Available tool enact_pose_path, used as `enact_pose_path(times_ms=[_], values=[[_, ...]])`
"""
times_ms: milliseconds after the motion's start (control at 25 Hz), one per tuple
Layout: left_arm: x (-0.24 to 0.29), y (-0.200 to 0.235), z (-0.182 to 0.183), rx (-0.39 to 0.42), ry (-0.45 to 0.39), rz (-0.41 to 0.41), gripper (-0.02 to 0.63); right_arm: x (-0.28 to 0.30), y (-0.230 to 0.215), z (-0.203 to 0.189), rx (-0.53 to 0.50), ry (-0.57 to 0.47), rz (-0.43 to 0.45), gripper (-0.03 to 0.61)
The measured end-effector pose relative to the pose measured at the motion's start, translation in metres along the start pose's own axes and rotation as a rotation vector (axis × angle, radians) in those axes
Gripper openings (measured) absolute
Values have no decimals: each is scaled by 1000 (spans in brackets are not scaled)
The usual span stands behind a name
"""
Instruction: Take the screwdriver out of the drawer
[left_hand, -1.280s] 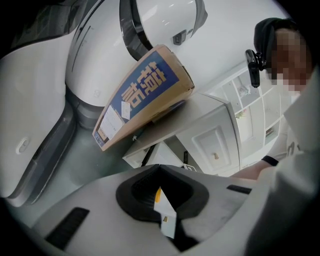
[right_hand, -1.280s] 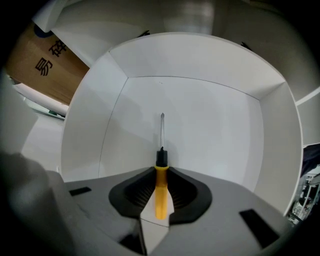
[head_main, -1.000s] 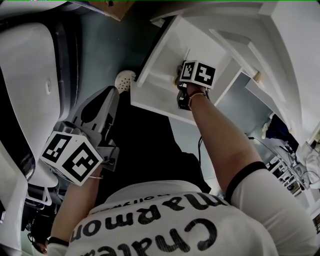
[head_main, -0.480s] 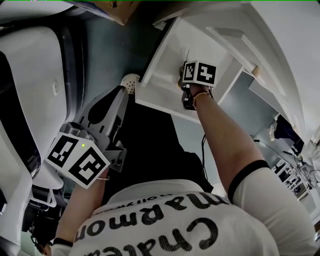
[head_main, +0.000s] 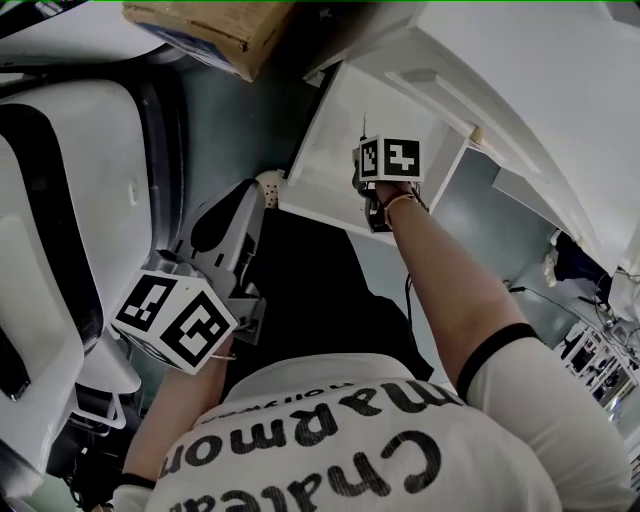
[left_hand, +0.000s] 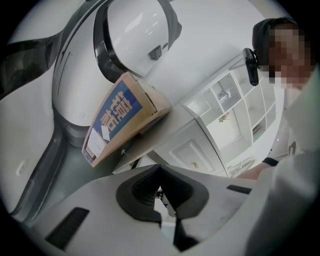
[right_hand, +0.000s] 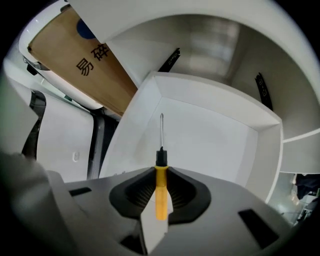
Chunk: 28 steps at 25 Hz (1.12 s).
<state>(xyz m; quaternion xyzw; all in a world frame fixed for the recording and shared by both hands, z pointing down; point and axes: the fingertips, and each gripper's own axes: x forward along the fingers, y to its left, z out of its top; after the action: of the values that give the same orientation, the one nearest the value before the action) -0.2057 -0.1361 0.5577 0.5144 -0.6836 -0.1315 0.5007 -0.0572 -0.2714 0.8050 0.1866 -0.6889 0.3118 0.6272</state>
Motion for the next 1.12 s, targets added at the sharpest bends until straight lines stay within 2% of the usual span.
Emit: enact_pose_path(times_ms=[240, 480, 600, 880, 1120], values=[[-12, -23, 19, 78, 17, 6, 21, -46, 14, -5, -24, 3, 3, 80], [-15, -54, 41, 140, 24, -55, 21, -87, 25, -15, -21, -13, 8, 81], [-15, -71, 54, 195, 24, -88, 21, -108, 30, -18, -14, -37, 18, 81], [-17, -118, 90, 337, -2, -202, 23, -167, 48, -5, 30, -158, 64, 81], [-20, -155, 107, 395, -7, -261, 23, -221, 60, -1, 42, -246, 73, 81]])
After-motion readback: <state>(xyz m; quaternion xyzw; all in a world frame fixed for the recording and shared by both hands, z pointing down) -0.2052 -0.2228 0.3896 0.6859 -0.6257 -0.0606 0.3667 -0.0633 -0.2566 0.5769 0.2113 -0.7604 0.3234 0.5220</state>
